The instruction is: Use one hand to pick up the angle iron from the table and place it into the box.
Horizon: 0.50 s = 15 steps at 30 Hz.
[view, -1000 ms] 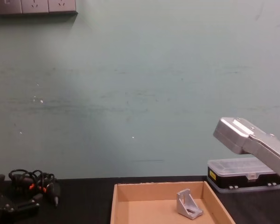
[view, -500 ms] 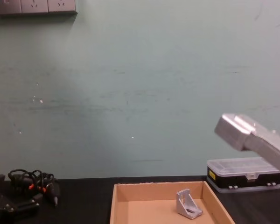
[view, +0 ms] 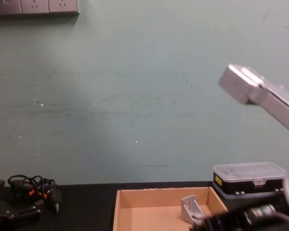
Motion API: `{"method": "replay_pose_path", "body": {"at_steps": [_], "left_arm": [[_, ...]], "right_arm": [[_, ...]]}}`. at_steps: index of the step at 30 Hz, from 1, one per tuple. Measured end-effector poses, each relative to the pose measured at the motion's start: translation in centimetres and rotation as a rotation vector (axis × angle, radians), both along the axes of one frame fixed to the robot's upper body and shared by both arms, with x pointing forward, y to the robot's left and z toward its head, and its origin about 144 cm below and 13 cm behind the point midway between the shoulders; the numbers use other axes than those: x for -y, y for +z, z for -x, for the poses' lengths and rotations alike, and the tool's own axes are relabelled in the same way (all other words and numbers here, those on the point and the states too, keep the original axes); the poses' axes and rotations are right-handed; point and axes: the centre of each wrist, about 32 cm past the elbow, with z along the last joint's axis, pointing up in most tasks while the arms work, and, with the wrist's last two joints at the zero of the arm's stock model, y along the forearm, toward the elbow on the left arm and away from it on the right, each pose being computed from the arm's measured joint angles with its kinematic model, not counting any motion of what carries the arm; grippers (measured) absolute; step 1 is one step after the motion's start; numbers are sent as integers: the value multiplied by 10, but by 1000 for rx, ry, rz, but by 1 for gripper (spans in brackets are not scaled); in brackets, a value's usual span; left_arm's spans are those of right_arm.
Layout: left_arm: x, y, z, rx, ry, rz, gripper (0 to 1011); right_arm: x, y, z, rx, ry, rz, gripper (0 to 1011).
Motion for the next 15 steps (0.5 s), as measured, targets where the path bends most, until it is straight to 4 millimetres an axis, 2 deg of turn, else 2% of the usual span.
{"method": "replay_pose_path", "body": {"at_steps": [13, 15], "left_arm": [[0, 0, 0, 0, 0, 0, 1000], [0, 0, 0, 0, 0, 0, 1000]], "right_arm": [[-20, 10, -67, 3, -25, -35, 86], [-27, 7, -85, -15, -31, -28, 85]]}}
